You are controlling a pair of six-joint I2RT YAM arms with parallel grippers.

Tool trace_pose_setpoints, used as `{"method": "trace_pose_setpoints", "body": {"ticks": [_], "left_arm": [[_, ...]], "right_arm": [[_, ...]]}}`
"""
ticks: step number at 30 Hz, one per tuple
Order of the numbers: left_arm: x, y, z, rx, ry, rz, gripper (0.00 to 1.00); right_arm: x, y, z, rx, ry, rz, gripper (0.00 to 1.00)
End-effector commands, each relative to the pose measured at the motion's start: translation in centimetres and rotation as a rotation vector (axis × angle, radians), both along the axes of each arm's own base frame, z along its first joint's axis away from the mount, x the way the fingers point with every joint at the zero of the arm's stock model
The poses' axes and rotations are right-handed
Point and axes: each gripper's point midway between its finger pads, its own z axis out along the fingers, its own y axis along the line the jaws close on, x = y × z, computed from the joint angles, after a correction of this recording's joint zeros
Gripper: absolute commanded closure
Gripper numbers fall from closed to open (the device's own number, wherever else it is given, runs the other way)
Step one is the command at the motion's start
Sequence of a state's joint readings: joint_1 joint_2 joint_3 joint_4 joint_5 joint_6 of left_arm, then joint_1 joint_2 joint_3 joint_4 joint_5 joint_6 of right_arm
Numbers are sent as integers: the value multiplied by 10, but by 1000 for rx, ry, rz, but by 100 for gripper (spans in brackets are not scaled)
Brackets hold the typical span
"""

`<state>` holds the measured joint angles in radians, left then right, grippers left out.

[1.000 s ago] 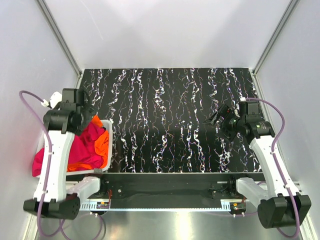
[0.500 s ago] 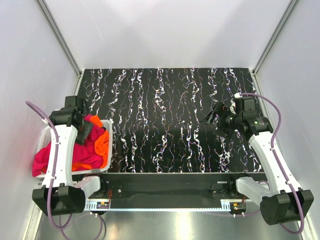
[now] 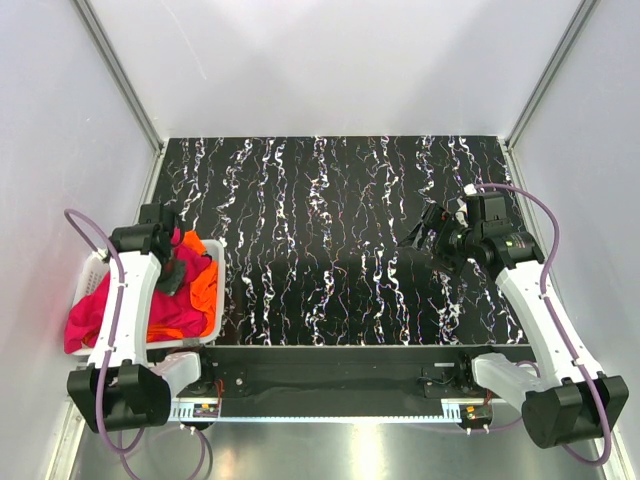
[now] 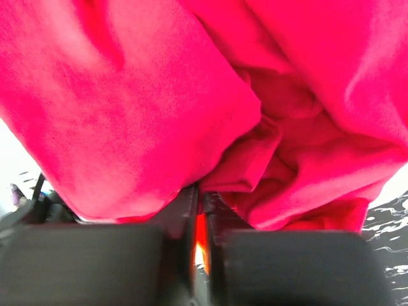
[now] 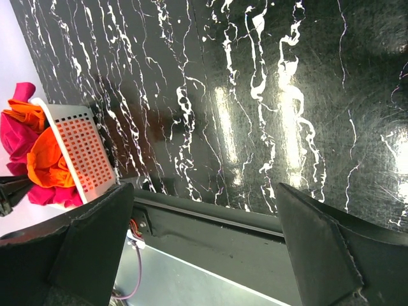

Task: Fold and stack the t-shirts
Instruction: Grab the tshirt from the pile, then move the tshirt to the center of the board

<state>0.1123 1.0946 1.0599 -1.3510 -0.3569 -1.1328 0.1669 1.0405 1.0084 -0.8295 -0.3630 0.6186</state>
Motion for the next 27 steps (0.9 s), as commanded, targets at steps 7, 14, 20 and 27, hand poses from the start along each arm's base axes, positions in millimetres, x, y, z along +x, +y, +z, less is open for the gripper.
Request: {"method": "trace_pose_setpoints", "body": {"ticks": [7,14,20,27], "left_arm": [[13,14,134,114,-270,-76,100],[52,-36,294,57,-967,-359,100],[52,-95,429,13,-1456,-712,100],[27,-174,562,-347,-1841,-1168,100]], "right_arm": [[6,9,25,-32,-95,61,0],[9,16,43,-20,-135,84,0],[9,13,53,-30,-165,76,0],[8,14,53,-20,-153,72,0]]}}
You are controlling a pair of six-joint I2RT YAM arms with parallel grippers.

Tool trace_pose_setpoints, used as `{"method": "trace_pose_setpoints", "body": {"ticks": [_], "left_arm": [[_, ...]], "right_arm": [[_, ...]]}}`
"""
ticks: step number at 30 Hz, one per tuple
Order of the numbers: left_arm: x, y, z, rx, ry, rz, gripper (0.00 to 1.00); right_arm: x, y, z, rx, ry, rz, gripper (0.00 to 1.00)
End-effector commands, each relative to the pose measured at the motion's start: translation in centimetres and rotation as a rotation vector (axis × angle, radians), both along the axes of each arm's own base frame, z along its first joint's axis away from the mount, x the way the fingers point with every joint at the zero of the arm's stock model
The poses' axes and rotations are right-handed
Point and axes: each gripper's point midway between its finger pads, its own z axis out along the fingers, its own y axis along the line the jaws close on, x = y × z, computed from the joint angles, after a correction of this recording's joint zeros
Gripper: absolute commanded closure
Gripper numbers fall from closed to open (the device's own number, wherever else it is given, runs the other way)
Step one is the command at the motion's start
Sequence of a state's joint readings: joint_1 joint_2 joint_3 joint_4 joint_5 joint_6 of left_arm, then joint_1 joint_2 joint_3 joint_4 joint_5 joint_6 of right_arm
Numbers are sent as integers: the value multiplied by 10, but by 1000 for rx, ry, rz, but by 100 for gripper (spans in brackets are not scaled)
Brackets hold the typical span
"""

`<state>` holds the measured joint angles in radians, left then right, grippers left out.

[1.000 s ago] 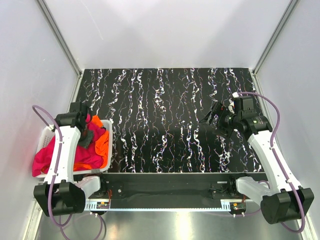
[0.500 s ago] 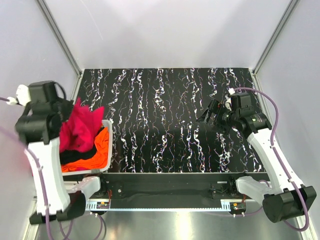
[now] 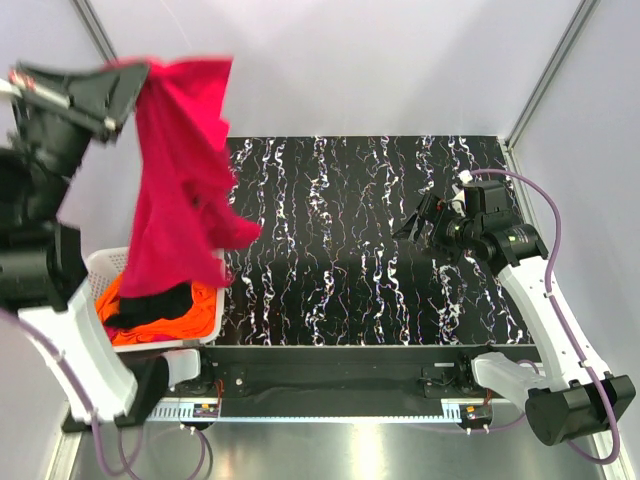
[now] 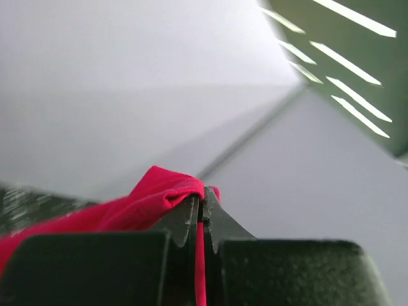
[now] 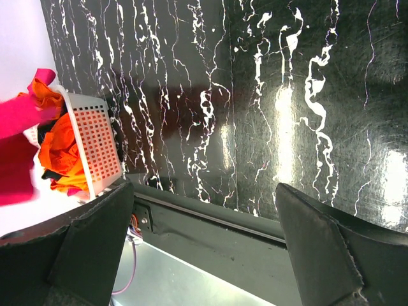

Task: Fold and stack the t-shirts
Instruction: Move the tshirt to the center of the board

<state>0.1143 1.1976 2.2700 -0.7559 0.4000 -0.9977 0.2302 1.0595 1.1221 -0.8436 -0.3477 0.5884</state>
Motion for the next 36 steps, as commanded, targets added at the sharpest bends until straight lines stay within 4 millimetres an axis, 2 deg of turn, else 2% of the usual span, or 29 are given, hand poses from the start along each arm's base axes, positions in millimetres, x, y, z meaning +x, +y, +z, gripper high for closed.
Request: {"method": "trace_pose_setpoints", "body": {"ticks": [1,2,3,4,5,6,7,8,10,11,13,15,16,17,18,19,20,22,23,24,25,26,28,29,30,31,32,34,36], "left_arm": [[-40,-59,70,22,-259,-428,100],[-26,-64,73,10,-260,-467,100],[-32,-69,79,4,-282,-499,100],[-34,-84,79,-26,-273,-577,100],[-20,-95,71,-47,-239,-616,100],[-15,-107,65,-59,-218,-649,100],[-21,-130,60,-63,-214,-714,100],[-5,-148,41,-63,-153,-743,100],[-4,-179,20,-48,-106,-801,100],[9,-194,-3,-41,-38,-812,100],[5,-216,-20,-27,5,-866,100],[15,-240,-43,-11,80,-900,100],[9,-252,-49,4,89,-941,100],[20,-265,-67,22,143,-951,100],[26,-269,-81,35,190,-944,100],[37,-271,-99,41,257,-907,100],[48,-273,-143,68,407,-878,100],[60,-265,-182,105,495,-834,100],[62,-260,-220,134,594,-810,100],[65,-255,-241,171,630,-791,100],[69,-249,-259,202,653,-767,84],[68,-244,-290,253,738,-744,69],[70,-234,-324,404,772,-711,58],[66,-226,-348,475,867,-692,56],[65,-217,-360,532,905,-661,54],[73,-200,-374,623,927,-566,51],[67,-183,-383,684,981,-516,47],[71,-155,-390,787,981,-389,46],[61,-139,-397,818,983,-361,43]], "right_arm": [[3,0,19,-4,-60,-1,0],[3,-1,19,-6,-58,-6,0],[4,-1,18,-5,-53,-10,0],[5,0,20,-4,-60,-9,0],[6,0,21,-6,-59,-10,0],[7,0,22,-7,-64,-6,0],[7,0,24,-10,-71,-2,0],[9,-1,25,-14,-74,-8,0],[9,-2,30,-21,-89,-7,0],[10,-4,31,-28,-97,-16,0],[6,-6,34,-32,-105,-21,0],[3,-9,35,-42,-118,-29,0],[0,-10,34,-43,-111,-31,0],[-2,-12,33,-46,-109,-32,0],[-6,-12,32,-46,-111,-30,0],[-9,-13,31,-45,-104,-30,1],[-11,-11,31,-34,-102,-17,2],[-17,-8,30,-22,-94,2,3],[-20,-5,29,-9,-86,17,4],[-22,-4,24,-6,-69,25,4],[-23,-3,22,-1,-60,32,4],[-25,-1,20,8,-50,45,5],[-26,1,10,7,-19,55,5],[-26,1,7,8,-11,58,5],[-24,2,2,3,1,65,5],[-24,2,-4,1,17,69,5],[-24,5,-6,7,31,82,5],[-20,9,-17,7,69,112,5],[-18,16,-31,26,127,136,5]]}}
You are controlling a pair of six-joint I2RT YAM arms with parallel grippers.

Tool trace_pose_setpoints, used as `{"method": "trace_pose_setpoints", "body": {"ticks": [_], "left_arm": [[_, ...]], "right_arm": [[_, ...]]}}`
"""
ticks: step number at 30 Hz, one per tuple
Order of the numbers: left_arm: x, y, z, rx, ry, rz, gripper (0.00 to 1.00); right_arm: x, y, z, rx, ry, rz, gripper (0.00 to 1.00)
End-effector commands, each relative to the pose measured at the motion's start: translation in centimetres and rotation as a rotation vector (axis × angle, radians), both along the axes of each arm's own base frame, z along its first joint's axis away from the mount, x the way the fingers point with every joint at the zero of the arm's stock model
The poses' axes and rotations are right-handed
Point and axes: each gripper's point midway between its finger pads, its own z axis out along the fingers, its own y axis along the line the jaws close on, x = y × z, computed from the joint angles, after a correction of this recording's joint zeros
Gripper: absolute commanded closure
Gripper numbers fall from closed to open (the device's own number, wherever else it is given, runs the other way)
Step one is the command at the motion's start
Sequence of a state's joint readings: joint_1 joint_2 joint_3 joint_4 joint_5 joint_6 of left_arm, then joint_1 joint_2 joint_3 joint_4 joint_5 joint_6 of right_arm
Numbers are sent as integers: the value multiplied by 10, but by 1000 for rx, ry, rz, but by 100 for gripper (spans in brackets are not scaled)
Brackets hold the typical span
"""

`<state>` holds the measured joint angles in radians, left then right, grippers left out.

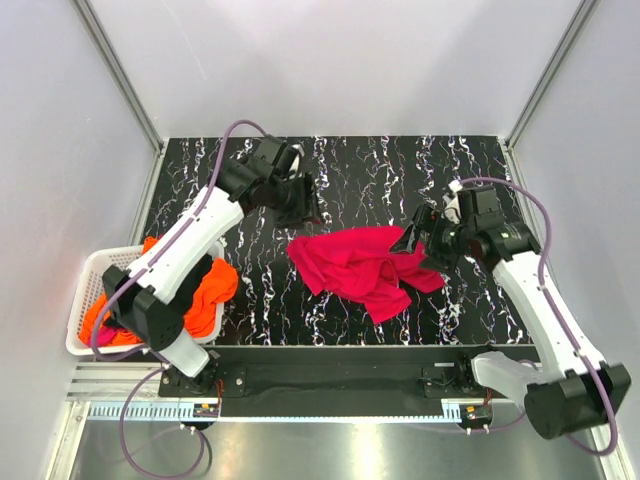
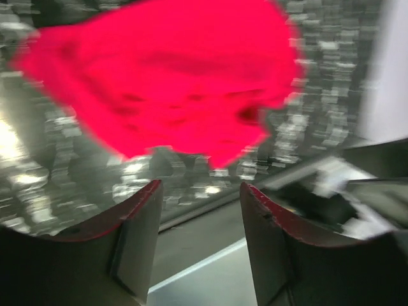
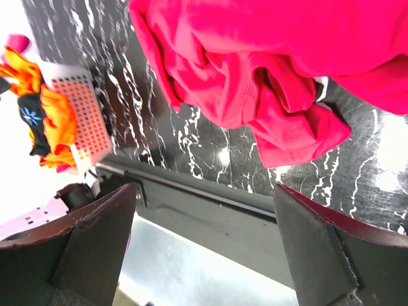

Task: Fold and stack the t-shirts
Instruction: Move the tshirt to the center of the board, then flatten the tshirt out

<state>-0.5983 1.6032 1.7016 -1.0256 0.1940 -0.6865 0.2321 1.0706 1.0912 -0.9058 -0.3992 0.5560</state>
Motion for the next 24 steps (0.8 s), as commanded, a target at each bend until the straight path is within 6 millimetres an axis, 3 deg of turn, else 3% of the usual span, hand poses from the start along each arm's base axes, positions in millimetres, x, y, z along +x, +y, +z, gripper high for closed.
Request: {"method": "trace_pose_setpoints", "body": {"ticks": [1,2,4,5,7,8,9,11,12,13,16,18,19,24], "left_arm": [[-11,46,12,150,-156,-19,43],[-20,43,-9,138,-111,-55,43],[-30,15,-13,-12,-102,-126,44],[-41,11,-38,-12,-45,-139,45],[-48,-14,-50,-68,-44,-169,48],[-55,-20,-65,-66,-19,-183,50],[-58,-30,-69,-88,-8,-196,56],[-63,-57,-77,-133,-1,-249,58],[-62,-65,-78,-135,-16,-262,58],[-59,-81,-78,-127,-58,-288,52],[-48,-103,-94,-16,-126,-321,41],[-44,-111,-116,76,-146,-348,41],[-43,-117,-113,87,-154,-362,41],[-51,-135,-137,153,-152,-419,43]], "right_arm": [[4,15,-19,41,50,85,7],[4,20,-22,64,70,103,7],[11,24,-36,73,107,101,7],[15,25,-45,69,136,96,11],[23,25,-52,52,147,91,18],[27,21,-59,20,154,78,26],[31,19,-68,-2,174,78,31],[32,18,-77,-20,193,88,47],[31,17,-86,-34,221,95,62],[29,15,-91,-43,237,93,66],[21,8,-112,-86,292,88,65],[16,3,-121,-119,297,96,60],[16,-2,-124,-145,294,89,59],[15,-8,-136,-191,307,109,53]]}}
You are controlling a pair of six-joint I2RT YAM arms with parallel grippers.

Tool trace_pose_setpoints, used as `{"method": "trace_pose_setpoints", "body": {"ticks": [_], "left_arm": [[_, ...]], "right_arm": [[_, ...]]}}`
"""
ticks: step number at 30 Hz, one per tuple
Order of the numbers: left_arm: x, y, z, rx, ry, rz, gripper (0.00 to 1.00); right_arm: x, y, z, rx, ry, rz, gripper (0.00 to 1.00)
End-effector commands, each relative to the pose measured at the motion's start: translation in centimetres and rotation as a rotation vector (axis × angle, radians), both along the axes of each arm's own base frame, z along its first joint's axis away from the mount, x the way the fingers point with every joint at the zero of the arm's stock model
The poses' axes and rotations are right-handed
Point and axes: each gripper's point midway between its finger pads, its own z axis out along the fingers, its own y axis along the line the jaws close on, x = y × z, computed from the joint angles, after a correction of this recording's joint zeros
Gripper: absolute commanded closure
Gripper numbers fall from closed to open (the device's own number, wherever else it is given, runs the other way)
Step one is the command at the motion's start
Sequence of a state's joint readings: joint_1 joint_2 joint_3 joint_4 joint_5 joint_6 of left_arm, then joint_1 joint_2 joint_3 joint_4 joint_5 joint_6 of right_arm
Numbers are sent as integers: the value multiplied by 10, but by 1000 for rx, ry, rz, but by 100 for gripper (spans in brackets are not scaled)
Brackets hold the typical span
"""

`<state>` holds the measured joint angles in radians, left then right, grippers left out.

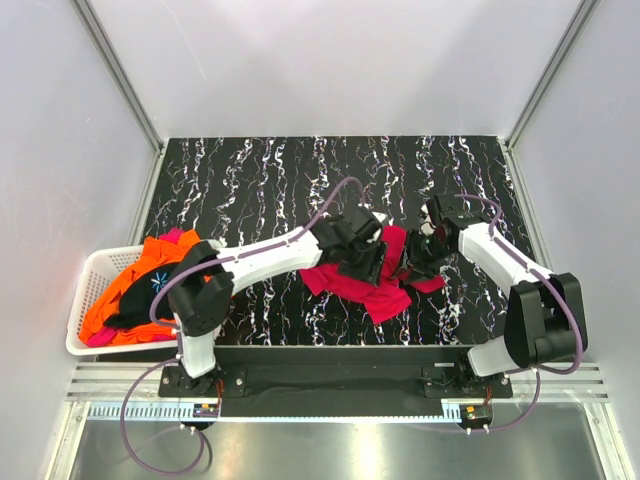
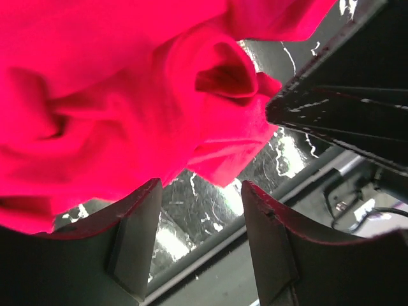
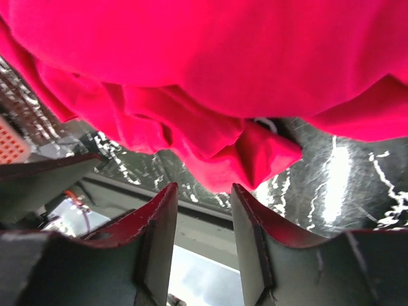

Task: Fold and stack the t-shirts
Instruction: Flatten the tshirt out

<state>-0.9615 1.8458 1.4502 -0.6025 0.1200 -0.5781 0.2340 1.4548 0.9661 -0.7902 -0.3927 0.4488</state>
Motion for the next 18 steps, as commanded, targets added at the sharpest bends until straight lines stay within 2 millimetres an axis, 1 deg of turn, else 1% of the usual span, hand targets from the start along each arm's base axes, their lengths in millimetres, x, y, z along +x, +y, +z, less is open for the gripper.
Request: {"method": "trace_pose_setpoints", "body": {"ticks": [1,2,3,6,8,14,15,16,18], "left_arm": [[18,-13,0,26,-105,-15,43],[19,-14,-4,37,-102,-18,46],[21,-13,-15,67,-102,-8,46],[23,-14,-23,90,-94,-6,48],[29,-11,-30,123,-114,15,48],[28,-5,-54,185,-87,18,49],[28,-4,-57,189,-79,16,50],[27,-5,-58,191,-77,12,54],[28,-4,-55,193,-85,18,59]], "right_arm": [[5,-8,-10,-62,-20,33,53],[4,-9,-14,-67,-9,38,52],[6,-9,-16,-68,-12,37,52],[9,-7,-19,-60,-18,38,52],[8,-5,-22,-51,-13,40,52],[17,-1,-30,-33,-22,26,52],[21,1,-30,-26,-35,20,52],[23,2,-31,-21,-40,16,52],[28,4,-34,-14,-42,-4,54]]}}
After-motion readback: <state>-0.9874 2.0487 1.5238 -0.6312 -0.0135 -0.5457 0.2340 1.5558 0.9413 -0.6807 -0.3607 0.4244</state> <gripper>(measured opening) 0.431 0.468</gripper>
